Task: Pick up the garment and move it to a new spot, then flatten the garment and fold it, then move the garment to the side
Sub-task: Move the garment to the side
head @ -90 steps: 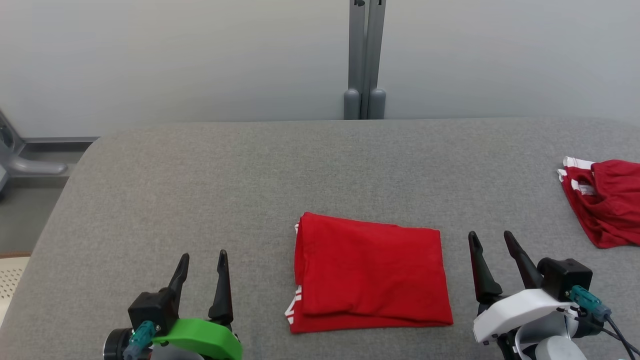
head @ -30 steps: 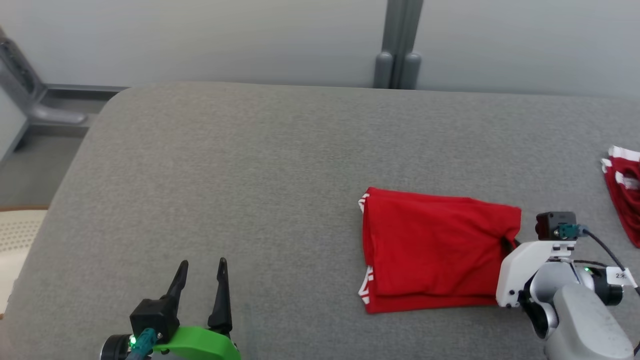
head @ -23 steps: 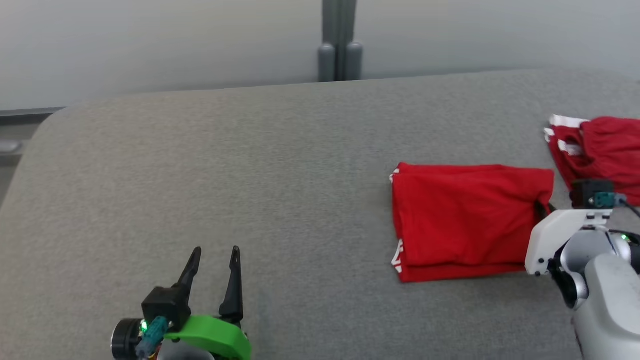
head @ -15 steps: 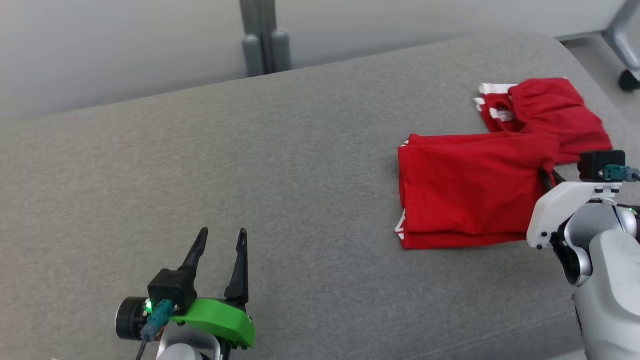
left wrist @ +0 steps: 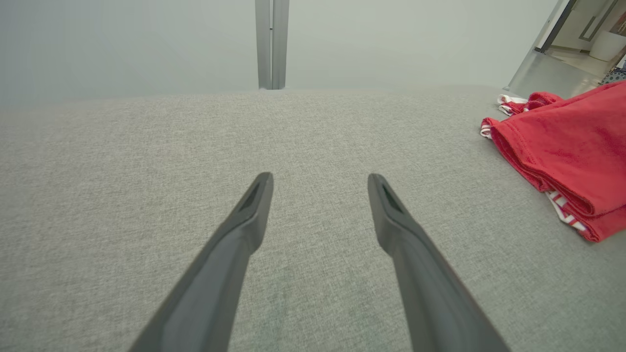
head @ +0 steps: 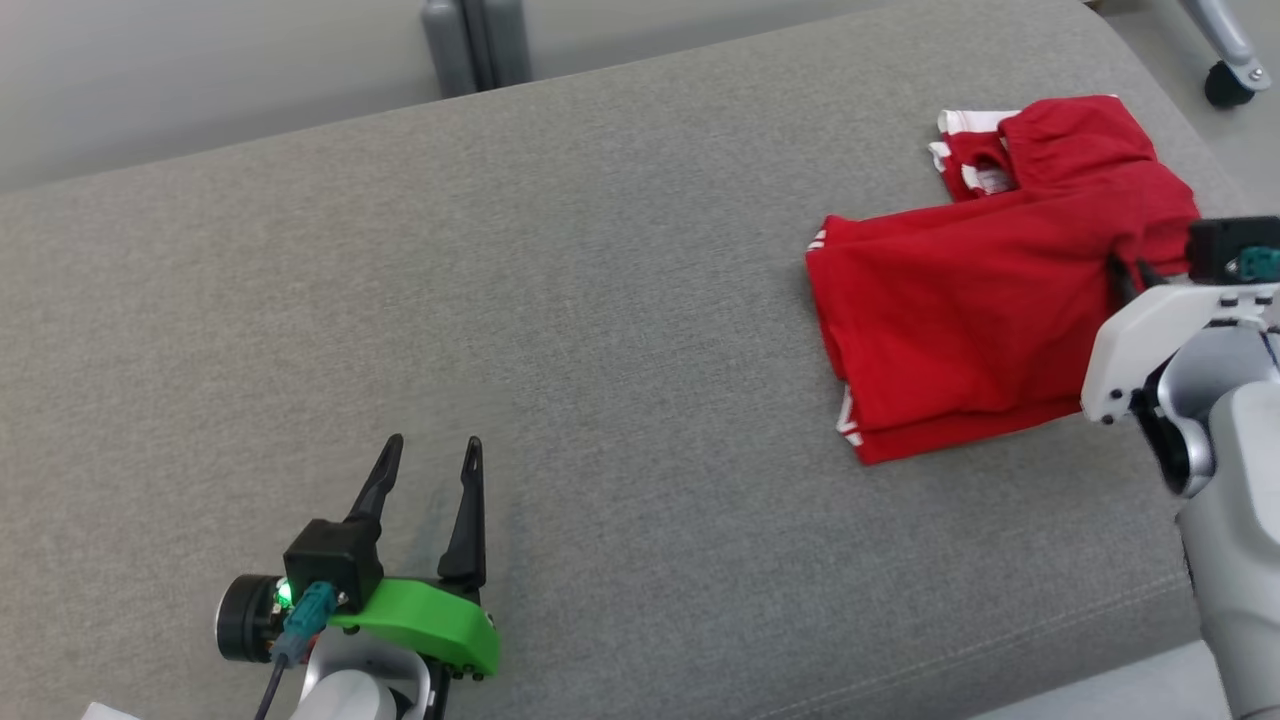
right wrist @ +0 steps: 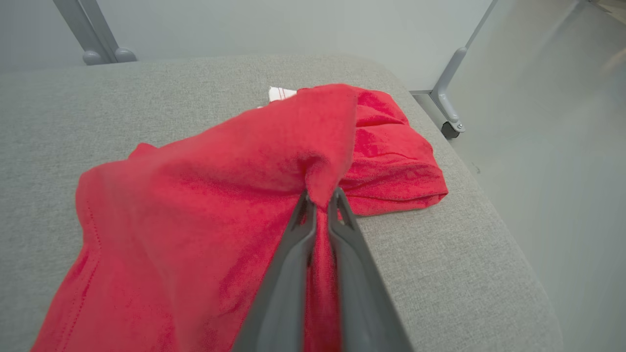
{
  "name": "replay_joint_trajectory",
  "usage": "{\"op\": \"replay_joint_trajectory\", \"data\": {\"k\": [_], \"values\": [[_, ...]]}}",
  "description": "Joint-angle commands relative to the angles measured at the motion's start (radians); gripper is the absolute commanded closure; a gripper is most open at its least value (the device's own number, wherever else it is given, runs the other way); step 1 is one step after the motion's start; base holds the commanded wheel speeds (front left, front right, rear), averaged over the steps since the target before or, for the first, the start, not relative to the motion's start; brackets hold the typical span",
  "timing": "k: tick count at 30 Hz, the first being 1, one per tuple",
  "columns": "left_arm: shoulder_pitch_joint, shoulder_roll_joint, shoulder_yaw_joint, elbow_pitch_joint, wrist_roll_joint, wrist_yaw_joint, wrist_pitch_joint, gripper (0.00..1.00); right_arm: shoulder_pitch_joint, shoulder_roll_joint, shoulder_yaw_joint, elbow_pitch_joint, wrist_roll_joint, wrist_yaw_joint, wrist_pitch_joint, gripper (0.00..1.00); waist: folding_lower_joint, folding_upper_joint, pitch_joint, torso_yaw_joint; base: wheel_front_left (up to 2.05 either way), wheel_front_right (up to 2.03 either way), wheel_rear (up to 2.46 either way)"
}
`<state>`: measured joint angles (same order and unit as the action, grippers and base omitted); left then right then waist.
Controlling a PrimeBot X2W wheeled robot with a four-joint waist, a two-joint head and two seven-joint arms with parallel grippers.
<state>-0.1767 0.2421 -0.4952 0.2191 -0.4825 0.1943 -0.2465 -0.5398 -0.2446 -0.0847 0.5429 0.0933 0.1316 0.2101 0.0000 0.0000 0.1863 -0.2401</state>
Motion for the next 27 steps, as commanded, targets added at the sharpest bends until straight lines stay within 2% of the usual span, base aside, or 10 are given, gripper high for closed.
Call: {"op": "replay_joint_trajectory", "data": {"k": [1, 13, 23, 26, 27], "values": [[0.001, 0.01, 0.002, -0.005, 0.001, 0.005, 0.0, 0.0, -0.029, -0.018, -0.006, 0.005, -0.015, -0.002, 0.002, 1.0, 0.0, 0.0, 0.005, 0.05, 0.0, 0.0, 0.0], [-0.021, 0.019, 0.0, -0.028, 0.008, 0.011, 0.002, 0.0, -0.184, -0.206, -0.064, 0.1, -0.118, -0.002, 0.051, 1.0, 0.0, 0.0, 0.056, 0.183, 0.0, 0.0, 0.0], [-0.033, 0.038, 0.001, -0.052, 0.014, 0.019, 0.008, 0.0, -0.249, -0.326, -0.169, 0.143, -0.198, -0.002, 0.083, 1.0, 0.0, 0.0, 0.122, 0.235, 0.0, 0.0, 0.0], [-0.04, 0.043, 0.0, -0.063, 0.018, 0.022, 0.012, 0.0, -0.251, -0.367, -0.16, 0.152, -0.246, -0.002, 0.071, 1.0, 0.0, 0.0, 0.143, 0.243, 0.0, 0.0, 0.0], [-0.042, 0.046, 0.0, -0.066, 0.019, 0.024, 0.015, 0.0, -0.256, -0.374, -0.168, 0.158, -0.258, -0.002, 0.066, 0.56, 0.0, 0.0, 0.151, 0.245, 0.0, 0.0, 0.0]]}}
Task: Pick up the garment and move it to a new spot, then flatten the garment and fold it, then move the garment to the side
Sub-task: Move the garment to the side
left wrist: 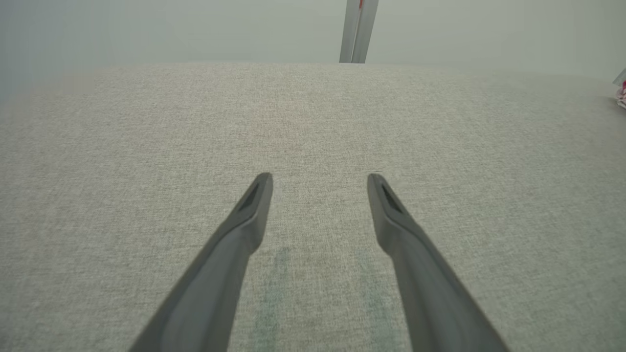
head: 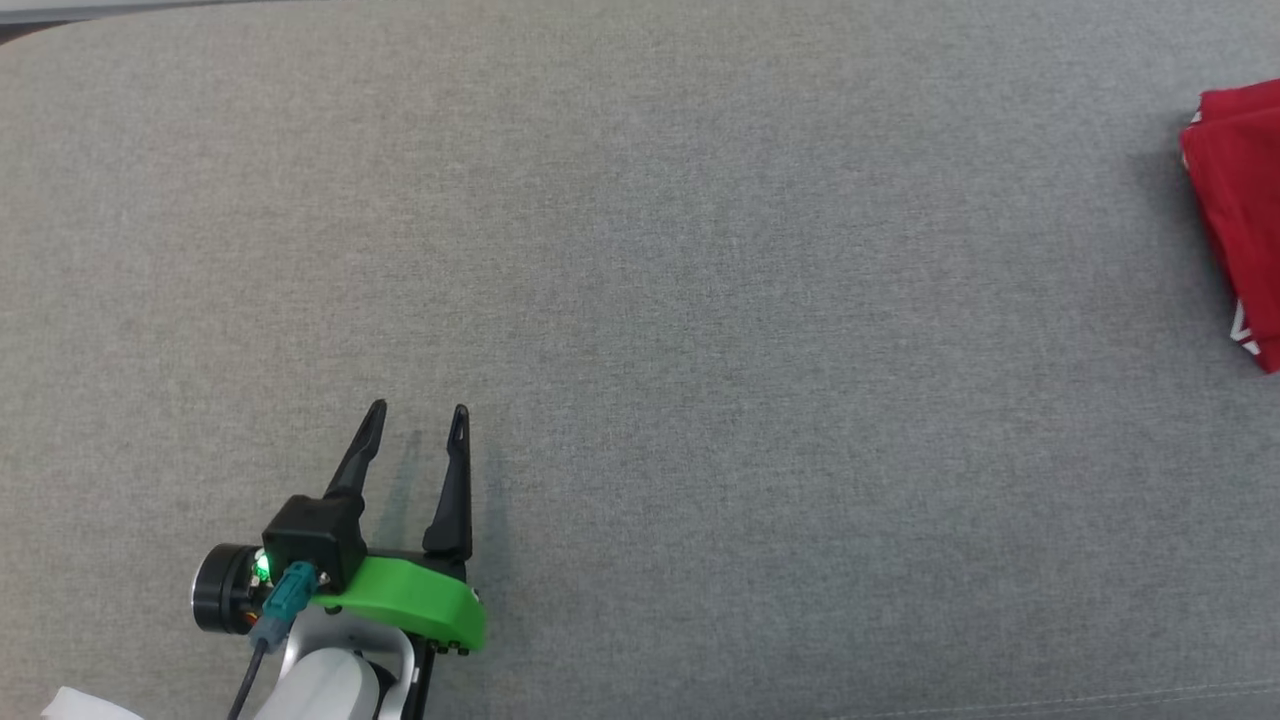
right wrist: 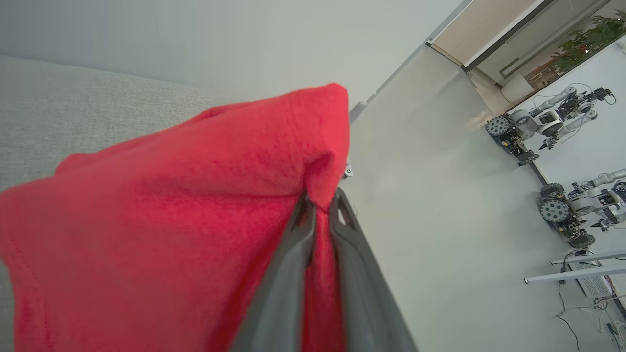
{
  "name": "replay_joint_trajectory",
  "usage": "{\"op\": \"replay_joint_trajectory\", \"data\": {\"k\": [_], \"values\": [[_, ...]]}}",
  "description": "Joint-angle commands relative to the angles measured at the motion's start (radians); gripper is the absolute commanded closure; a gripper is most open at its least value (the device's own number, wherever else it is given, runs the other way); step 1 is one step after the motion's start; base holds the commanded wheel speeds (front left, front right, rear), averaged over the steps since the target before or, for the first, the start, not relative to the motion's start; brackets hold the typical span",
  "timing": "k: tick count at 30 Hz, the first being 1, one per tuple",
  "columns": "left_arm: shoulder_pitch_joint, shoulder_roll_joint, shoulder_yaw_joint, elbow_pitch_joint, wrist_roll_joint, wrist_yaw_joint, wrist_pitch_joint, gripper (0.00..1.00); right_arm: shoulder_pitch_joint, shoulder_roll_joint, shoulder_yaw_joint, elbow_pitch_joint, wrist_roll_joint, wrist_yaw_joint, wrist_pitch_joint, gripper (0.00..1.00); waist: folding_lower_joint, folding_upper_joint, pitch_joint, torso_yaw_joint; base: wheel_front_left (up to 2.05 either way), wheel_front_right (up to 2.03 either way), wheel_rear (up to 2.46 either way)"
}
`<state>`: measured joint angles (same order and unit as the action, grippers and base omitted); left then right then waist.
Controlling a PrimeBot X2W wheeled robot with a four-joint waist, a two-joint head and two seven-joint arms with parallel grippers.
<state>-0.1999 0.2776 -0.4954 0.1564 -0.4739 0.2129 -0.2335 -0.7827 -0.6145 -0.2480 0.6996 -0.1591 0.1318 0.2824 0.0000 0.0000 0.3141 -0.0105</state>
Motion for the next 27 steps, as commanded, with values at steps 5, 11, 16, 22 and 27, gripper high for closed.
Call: {"op": "replay_joint_trajectory", "data": {"k": [5, 11, 16, 22, 27], "values": [[-0.026, 0.016, 0.0, -0.009, 0.012, 0.007, 0.005, 0.0, -0.032, -0.012, -0.066, 0.033, -0.088, -0.002, -0.06, 0.0, 0.0, 0.0, 0.047, 0.019, 0.0, 0.0, 0.0], [-0.029, 0.02, 0.006, -0.014, 0.005, 0.014, 0.005, 0.0, -0.066, 0.046, -0.109, 0.089, -0.122, -0.002, -0.148, 0.0, 0.0, 0.0, 0.046, 0.011, 0.0, 0.0, 0.0], [-0.033, 0.025, 0.024, -0.021, -0.007, 0.018, -0.001, 0.0, -0.104, 0.105, -0.073, 0.119, -0.113, -0.002, -0.211, 0.0, 0.0, 0.0, 0.024, -0.003, 0.0, 0.0, 0.0], [-0.046, 0.011, 0.06, -0.038, -0.041, 0.007, -0.014, 0.0, -0.139, 0.189, -0.027, 0.118, -0.056, -0.002, -0.255, 0.0, 0.0, 0.0, -0.036, -0.019, 0.0, 0.0, 0.0], [-0.062, 0.0, 0.098, -0.026, -0.064, -0.001, -0.024, 0.0, -0.109, 0.264, 0.025, 0.1, 0.002, -0.002, -0.31, 0.0, 0.0, 0.0, -0.122, -0.02, 0.0, 0.0, 0.0]]}}
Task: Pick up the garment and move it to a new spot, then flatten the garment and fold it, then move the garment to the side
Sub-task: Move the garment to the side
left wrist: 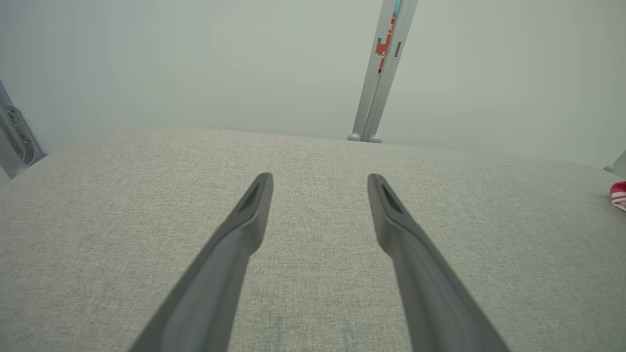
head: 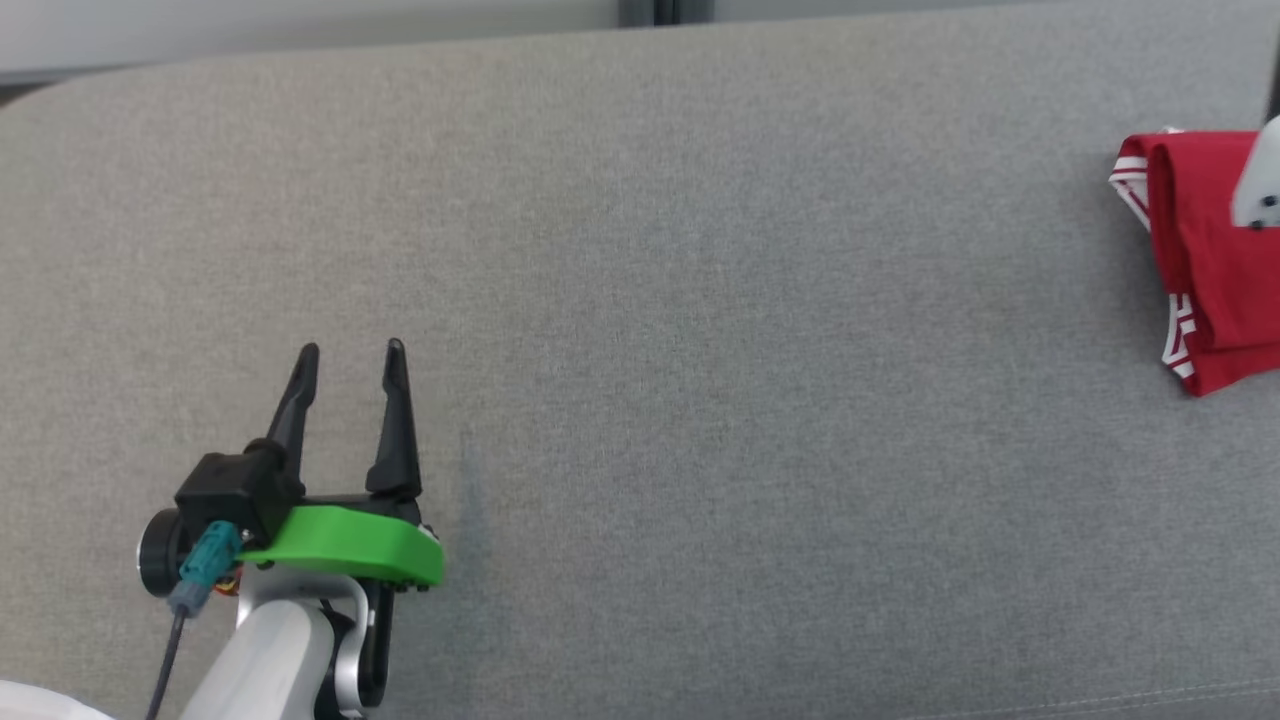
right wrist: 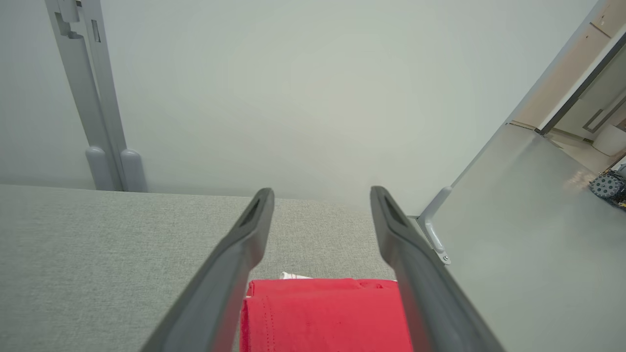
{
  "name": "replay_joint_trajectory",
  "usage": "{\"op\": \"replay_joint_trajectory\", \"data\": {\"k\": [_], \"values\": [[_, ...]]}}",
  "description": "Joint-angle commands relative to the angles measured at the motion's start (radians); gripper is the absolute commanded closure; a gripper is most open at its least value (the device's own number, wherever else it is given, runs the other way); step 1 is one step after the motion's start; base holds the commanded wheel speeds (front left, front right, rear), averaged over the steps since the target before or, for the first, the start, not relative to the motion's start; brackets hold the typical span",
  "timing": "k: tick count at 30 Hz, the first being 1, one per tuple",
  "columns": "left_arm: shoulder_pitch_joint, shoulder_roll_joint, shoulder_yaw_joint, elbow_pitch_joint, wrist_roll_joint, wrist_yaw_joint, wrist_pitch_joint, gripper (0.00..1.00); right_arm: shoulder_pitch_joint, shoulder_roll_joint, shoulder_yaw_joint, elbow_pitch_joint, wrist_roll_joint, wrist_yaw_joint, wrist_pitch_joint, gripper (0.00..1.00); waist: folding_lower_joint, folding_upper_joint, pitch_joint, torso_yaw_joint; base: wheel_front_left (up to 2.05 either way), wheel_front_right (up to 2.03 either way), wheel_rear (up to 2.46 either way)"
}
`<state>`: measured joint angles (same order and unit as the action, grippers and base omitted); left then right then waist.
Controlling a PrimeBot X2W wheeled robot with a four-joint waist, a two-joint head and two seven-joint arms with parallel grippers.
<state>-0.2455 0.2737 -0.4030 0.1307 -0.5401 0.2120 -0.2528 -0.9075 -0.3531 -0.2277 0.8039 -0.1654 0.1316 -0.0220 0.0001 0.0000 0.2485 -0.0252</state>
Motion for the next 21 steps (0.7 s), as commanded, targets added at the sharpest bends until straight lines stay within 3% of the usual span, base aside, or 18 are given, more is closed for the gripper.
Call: {"op": "replay_joint_trajectory", "data": {"k": [1, 9, 16, 21], "values": [[-0.019, 0.003, 0.012, 0.004, 0.004, -0.001, -0.006, 0.0, 0.027, 0.02, 0.012, -0.006, 0.025, -0.002, -0.02, 0.0, -0.0001, 0.0, -0.071, -0.005, 0.0, 0.0, 0.0], [0.036, -0.046, 0.076, 0.043, -0.014, -0.011, -0.012, 0.0, 0.195, 0.134, 0.07, -0.067, 0.118, -0.002, -0.137, 0.0, -0.0001, 0.0, -0.196, 0.014, 0.0, 0.0, 0.0], [0.143, -0.074, 0.122, 0.053, 0.013, -0.02, -0.012, 0.0, 0.438, 0.265, 0.124, -0.262, 0.156, -0.002, -0.186, 0.0, -0.0001, 0.0, -0.262, 0.021, 0.0, 0.0, 0.0], [0.207, -0.087, 0.13, 0.058, 0.032, -0.033, -0.012, 0.0, 0.609, 0.299, 0.166, -0.398, 0.209, -0.002, -0.184, 0.0, -0.0001, 0.0, -0.274, 0.026, 0.0, 0.0, 0.0]]}}
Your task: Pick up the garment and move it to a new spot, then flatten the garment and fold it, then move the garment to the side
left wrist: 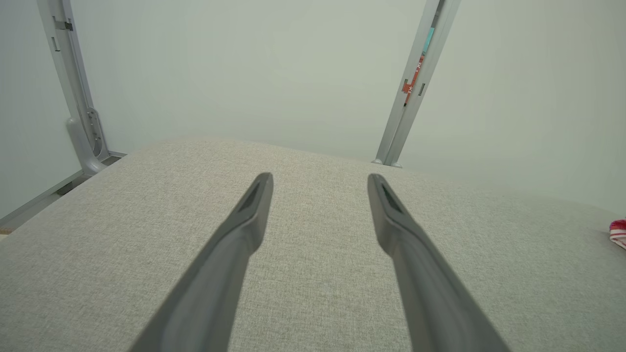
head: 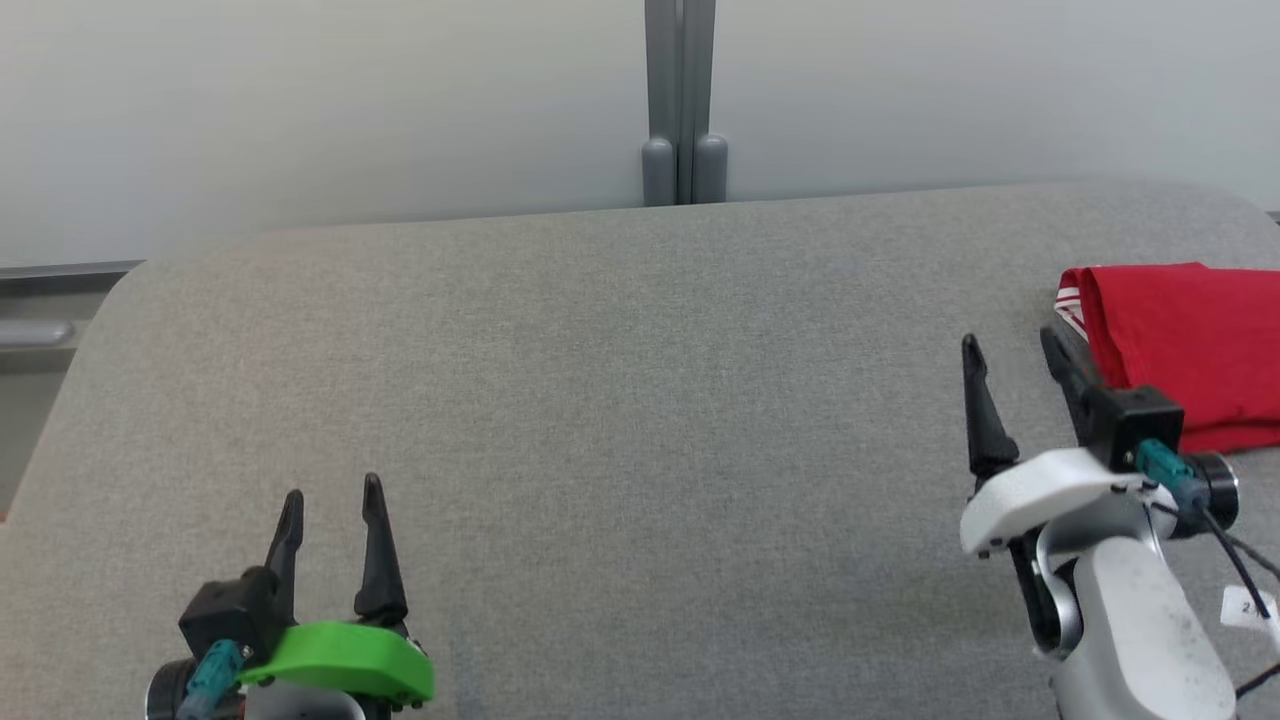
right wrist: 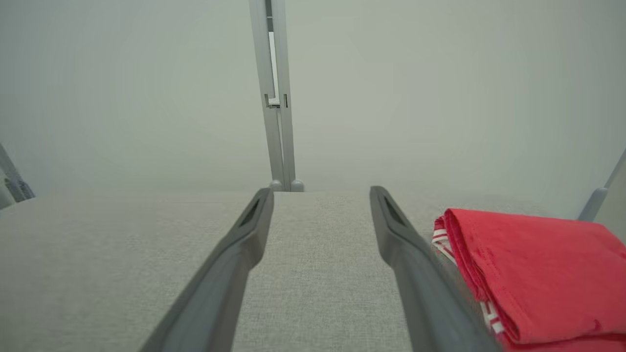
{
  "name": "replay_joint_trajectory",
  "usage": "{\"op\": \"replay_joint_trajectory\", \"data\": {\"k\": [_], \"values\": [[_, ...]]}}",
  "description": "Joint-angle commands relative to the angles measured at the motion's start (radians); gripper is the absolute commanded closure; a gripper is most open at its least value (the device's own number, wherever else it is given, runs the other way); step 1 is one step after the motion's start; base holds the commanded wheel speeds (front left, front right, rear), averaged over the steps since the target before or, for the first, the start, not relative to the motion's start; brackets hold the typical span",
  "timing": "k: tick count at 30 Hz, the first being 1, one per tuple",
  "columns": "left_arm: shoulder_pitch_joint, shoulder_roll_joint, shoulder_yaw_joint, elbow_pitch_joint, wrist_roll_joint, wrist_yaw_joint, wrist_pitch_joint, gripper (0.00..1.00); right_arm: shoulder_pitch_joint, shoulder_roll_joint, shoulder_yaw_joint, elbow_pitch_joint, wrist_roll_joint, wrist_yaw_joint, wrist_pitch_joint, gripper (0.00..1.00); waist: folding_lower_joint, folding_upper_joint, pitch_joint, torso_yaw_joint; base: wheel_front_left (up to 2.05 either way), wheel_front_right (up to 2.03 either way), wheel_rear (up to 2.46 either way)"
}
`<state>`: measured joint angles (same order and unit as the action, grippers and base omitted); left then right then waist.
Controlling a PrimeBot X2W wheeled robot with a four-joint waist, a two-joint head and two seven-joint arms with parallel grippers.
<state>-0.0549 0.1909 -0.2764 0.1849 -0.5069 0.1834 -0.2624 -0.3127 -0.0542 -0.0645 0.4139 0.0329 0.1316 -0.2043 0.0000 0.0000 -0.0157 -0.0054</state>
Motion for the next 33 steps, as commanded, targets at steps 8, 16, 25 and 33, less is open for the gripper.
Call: {"op": "replay_joint_trajectory", "data": {"k": [8, 16, 25, 33], "values": [[0.07, -0.029, -0.019, 0.053, 0.02, -0.014, -0.003, 0.0, 0.225, 0.002, 0.084, -0.149, 0.135, -0.002, 0.006, 0.0, 0.0, 0.0, -0.028, 0.019, 0.0, 0.0, 0.0], [0.067, -0.041, -0.027, 0.092, 0.025, -0.005, -0.003, 0.0, 0.318, 0.002, 0.083, -0.2, 0.182, -0.002, -0.003, 0.0, 0.0, 0.0, -0.046, 0.021, 0.0, 0.0, 0.0], [0.056, -0.03, -0.027, 0.085, 0.051, -0.006, -0.003, 0.0, 0.326, 0.003, 0.088, -0.189, 0.179, -0.002, 0.002, 0.0, 0.0, 0.0, -0.049, 0.019, 0.0, 0.0, 0.0], [0.06, -0.036, -0.023, 0.081, 0.055, -0.012, -0.003, 0.0, 0.323, 0.003, 0.086, -0.183, 0.176, -0.002, 0.004, 0.0, 0.0, 0.0, -0.049, 0.019, 0.0, 0.0, 0.0]]}}
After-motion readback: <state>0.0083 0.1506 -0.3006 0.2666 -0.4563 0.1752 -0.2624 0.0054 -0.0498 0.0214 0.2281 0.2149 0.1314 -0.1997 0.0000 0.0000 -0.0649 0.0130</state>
